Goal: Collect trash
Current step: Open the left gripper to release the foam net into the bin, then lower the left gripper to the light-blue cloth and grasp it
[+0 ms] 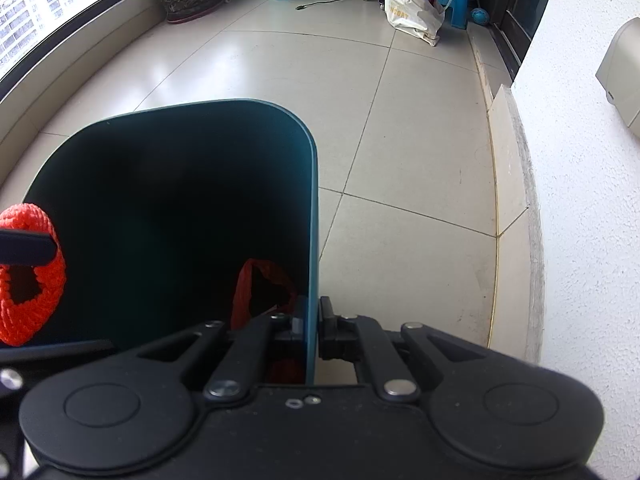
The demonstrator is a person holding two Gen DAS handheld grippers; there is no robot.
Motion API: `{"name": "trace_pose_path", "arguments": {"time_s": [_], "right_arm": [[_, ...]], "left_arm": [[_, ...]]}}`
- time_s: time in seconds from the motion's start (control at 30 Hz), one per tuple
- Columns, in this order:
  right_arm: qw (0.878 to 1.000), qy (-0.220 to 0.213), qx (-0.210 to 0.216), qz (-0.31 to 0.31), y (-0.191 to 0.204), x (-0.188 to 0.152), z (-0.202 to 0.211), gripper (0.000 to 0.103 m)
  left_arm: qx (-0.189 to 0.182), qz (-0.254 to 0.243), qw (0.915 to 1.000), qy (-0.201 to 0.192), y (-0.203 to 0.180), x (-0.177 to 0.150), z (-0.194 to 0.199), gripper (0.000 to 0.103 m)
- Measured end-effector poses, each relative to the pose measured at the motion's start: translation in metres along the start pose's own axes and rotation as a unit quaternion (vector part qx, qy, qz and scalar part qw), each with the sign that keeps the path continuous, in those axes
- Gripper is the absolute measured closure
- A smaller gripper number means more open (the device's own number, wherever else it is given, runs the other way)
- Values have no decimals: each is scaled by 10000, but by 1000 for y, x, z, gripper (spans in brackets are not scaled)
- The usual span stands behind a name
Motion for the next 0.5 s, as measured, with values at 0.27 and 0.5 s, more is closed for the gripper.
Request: {"name": "trace_pose_path", "arguments": {"time_s": [0.27,0.5], "right_arm": [[10000,6,-2,39,1,-1,-1,99],[10000,-7,2,60,1,-1,0,99]], "left_arm": [[-341,57,9983,463,2,-21,-36,28],[-450,-179,9988,22,-4,-16,1,28]]}}
Point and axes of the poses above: each gripper's, at about its wrist camera, not at the fingertips, and z roughly against the way its jaws point, y to its left, x to its top, the point moved 4 cm from there along -z, roughly the way its jaws point, and after that the axes turned 11 degrees about z, right-handed, at the moved point
